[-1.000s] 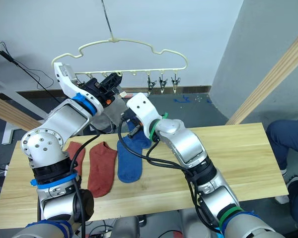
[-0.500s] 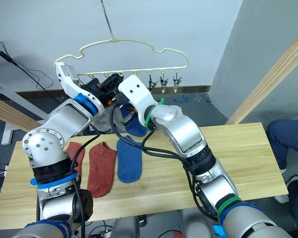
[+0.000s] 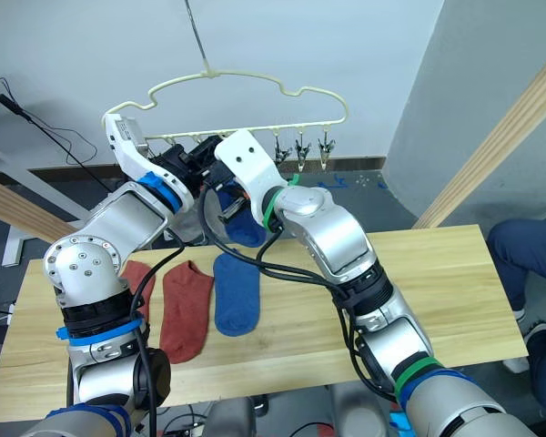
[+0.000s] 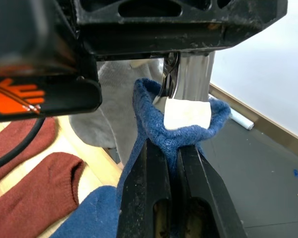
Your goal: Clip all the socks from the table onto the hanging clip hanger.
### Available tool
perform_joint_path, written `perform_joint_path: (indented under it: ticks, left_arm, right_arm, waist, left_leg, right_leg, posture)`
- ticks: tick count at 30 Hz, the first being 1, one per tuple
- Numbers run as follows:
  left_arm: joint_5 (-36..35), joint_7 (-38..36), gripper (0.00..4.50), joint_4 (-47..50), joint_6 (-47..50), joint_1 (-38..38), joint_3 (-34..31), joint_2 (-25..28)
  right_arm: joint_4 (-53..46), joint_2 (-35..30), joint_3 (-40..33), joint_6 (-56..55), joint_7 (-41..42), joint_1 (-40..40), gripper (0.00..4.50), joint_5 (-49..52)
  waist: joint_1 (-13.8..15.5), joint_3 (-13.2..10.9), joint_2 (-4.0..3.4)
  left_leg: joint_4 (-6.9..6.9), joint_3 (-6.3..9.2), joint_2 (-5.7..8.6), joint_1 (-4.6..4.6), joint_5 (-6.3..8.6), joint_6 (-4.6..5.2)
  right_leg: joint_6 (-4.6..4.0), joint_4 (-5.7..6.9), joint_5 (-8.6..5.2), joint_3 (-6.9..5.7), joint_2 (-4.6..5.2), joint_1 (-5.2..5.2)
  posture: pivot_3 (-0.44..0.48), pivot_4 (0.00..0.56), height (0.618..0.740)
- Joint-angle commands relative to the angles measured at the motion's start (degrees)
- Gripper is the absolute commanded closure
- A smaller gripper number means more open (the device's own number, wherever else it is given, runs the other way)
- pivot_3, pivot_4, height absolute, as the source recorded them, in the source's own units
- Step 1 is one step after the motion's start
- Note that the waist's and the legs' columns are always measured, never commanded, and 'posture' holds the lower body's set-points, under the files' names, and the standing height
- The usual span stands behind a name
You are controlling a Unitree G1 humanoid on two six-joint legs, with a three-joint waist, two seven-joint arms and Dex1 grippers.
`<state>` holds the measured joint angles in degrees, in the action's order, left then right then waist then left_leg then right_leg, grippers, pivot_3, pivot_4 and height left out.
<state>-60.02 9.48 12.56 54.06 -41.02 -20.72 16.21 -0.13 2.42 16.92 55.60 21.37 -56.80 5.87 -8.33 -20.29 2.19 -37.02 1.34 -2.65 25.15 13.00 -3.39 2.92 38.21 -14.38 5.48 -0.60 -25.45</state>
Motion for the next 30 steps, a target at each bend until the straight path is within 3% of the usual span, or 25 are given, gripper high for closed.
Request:
perform_joint_path:
  ticks: [1,8,15,21,24,27,30]
  left_arm:
    - [0.11,-0.78,4.34,1.42,-0.59,0.78,0.22,0.47]
    - [-0.39,-0.86,4.34,1.64,-0.82,1.25,0.14,0.65]
    - [-0.33,-1.80,2.11,2.25,-0.49,1.79,0.78,1.46]
    - [1.38,-5.20,2.11,4.53,-0.57,3.32,3.41,4.36]
    - [2.24,-7.33,2.09,7.73,-0.48,4.76,4.90,6.41]
    - [6.18,-11.34,2.09,13.43,-1.20,8.07,8.32,11.56]
    - [7.62,-12.21,2.09,16.02,-2.06,10.85,8.16,13.31]
  right_arm:
    - [-1.61,1.20,-1.07,-1.95,0.45,-2.22,4.48,1.16]
    - [-1.26,1.40,-1.27,-2.12,0.54,-2.55,4.48,1.22]
    - [-1.47,1.21,-1.25,-1.82,0.61,-2.34,4.50,1.26]
    - [-2.15,0.82,-0.91,-0.84,1.04,-1.51,4.50,1.74]
    - [-2.87,0.17,-0.49,-0.14,1.91,-0.95,3.73,2.45]
    - [-3.33,-0.44,0.04,0.28,1.93,-0.21,2.72,2.63]
    - [-4.42,-1.34,0.20,0.52,2.04,0.85,1.58,2.91]
  waist:
    - [0.00,0.00,0.00]
    - [0.00,0.00,0.00]
    - [0.01,0.00,0.00]
    - [0.00,0.00,0.00]
    - [-0.04,0.00,0.00]
    - [-0.20,0.00,0.00]
    - [-0.03,0.00,0.01]
  left_leg:
    - [0.00,0.00,0.00,0.00,0.00,0.00]
    - [-0.01,0.00,-0.01,0.00,0.00,0.00]
    - [-0.03,0.00,-0.02,0.00,0.00,0.00]
    - [-0.04,0.00,-0.01,0.00,0.00,0.00]
    - [-0.07,0.00,0.00,-0.01,-0.01,0.00]
    - [-0.07,0.01,0.00,-0.03,-0.02,-0.02]
    - [-0.05,0.02,0.00,-0.05,-0.07,-0.10]
  right_leg:
    - [0.00,0.00,0.00,0.01,0.00,0.00]
    - [0.00,0.03,0.00,0.00,0.01,0.00]
    - [0.00,0.07,0.00,0.01,0.02,-0.01]
    - [0.00,0.29,0.00,0.04,0.02,-0.10]
    - [0.00,0.39,0.00,0.01,0.01,-0.12]
    - [0.00,0.45,0.00,0.08,0.00,-0.16]
    - [-0.01,0.54,-0.01,0.05,-0.01,-0.18]
  posture:
    - [-0.245,0.345,0.740]
    - [-0.243,0.345,0.740]
    - [-0.243,0.343,0.740]
    - [-0.236,0.344,0.740]
    - [-0.222,0.341,0.740]
    - [-0.214,0.339,0.740]
    - [-0.194,0.336,0.740]
